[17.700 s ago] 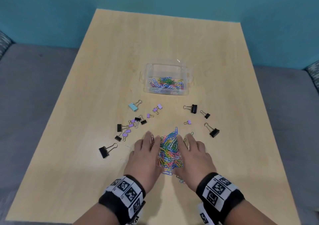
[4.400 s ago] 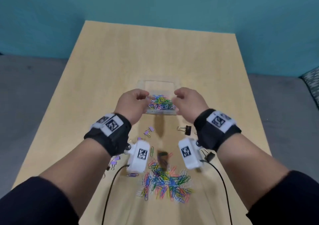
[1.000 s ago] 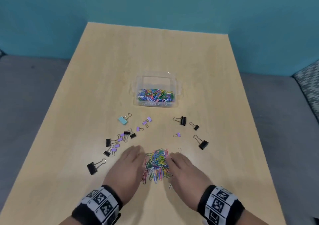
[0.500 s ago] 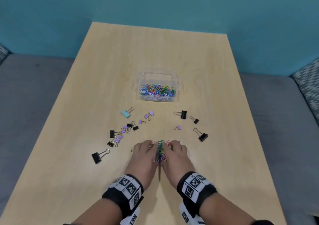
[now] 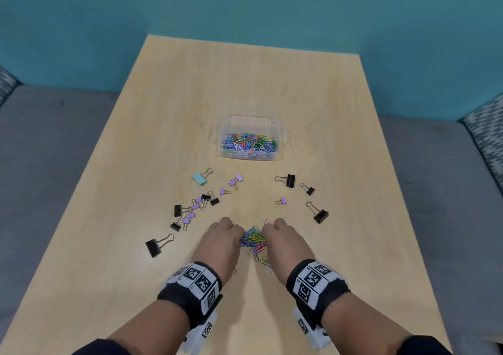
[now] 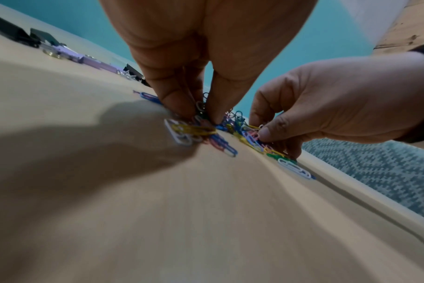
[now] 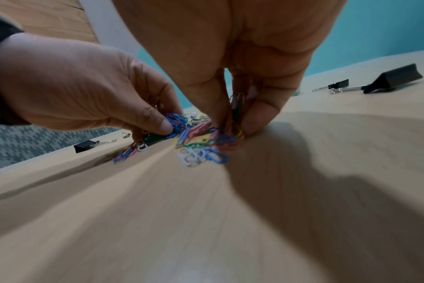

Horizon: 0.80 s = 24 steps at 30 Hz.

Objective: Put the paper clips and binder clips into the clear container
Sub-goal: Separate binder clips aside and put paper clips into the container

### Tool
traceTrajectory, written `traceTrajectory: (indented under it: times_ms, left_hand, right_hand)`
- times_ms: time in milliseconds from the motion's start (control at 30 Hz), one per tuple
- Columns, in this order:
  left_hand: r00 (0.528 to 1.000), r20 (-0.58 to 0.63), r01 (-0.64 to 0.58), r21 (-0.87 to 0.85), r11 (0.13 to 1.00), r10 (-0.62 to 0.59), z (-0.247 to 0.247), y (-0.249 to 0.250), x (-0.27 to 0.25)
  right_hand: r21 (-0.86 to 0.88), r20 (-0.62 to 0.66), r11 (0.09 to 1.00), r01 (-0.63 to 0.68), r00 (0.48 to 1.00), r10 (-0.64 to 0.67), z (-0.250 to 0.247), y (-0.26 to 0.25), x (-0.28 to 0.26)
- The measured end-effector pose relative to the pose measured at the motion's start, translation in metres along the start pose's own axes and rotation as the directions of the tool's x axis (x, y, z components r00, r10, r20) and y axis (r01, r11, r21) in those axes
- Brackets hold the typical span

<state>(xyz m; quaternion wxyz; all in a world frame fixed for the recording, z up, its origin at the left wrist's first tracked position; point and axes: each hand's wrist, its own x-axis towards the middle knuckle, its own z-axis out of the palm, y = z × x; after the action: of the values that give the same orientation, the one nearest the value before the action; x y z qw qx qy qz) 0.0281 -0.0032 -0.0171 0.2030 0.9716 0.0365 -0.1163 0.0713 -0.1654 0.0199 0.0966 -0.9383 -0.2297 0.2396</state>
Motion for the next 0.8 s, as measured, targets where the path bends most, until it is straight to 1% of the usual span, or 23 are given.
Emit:
traceTrajectory:
  times_ms: [100,200,300,367,433,500,567,600,667,733,800]
  left_hand:
    - [1.000,0.014,0.025,-0.047,0.999,-0.024,-0.007,0.002,-0.002]
    - [0.997,0.036,0.067,-0.132,0.989,-0.063,-0.016,0.005,-0.003]
    - [0.989,0.076,0.140,-0.236,0.962,-0.125,-0.025,0.005,-0.003]
    - [0.977,0.130,0.203,-0.311,0.929,-0.170,-0.032,0.004,-0.003]
    - [0.958,0.194,0.277,-0.437,0.856,-0.211,-0.040,0.004,-0.002]
    - [0.933,0.267,0.357,-0.605,0.712,-0.241,-0.049,0.004,0.001]
    - [0.911,0.334,0.412,-0.713,0.568,-0.242,-0.060,0.003,0.007]
    - [0.909,0.346,0.418,-0.748,0.516,-0.234,-0.065,0.003,0.013]
    - [0.914,0.347,0.405,-0.801,0.442,-0.210,-0.081,0.003,0.025]
    - [0.926,0.317,0.374,-0.848,0.375,-0.205,-0.098,0.004,0.043]
    - [0.943,0.254,0.318,-0.881,0.350,-0.217,-0.117,0.007,0.065]
  right_hand:
    - [0.040,-0.003,0.999,-0.022,1.000,0.022,-0.002,0.004,0.002]
    - [0.118,0.009,0.991,-0.062,0.998,0.061,-0.006,0.008,0.004]
    - [0.235,0.040,0.968,-0.087,0.996,0.080,-0.011,0.014,0.006]
    - [0.353,0.087,0.927,-0.126,0.991,0.102,-0.015,0.020,0.007]
    - [0.513,0.148,0.838,-0.185,0.981,0.126,-0.020,0.024,0.009]
    - [0.640,0.199,0.731,-0.236,0.970,0.138,-0.027,0.027,0.011]
    - [0.721,0.243,0.639,-0.267,0.962,0.126,-0.039,0.029,0.016]
    - [0.748,0.258,0.606,-0.271,0.960,0.112,-0.045,0.031,0.020]
    - [0.780,0.254,0.572,-0.252,0.964,0.079,-0.060,0.033,0.029]
    - [0.826,0.206,0.528,-0.197,0.978,0.042,-0.081,0.034,0.042]
    - [0.874,0.131,0.469,-0.128,0.991,0.027,-0.107,0.033,0.059]
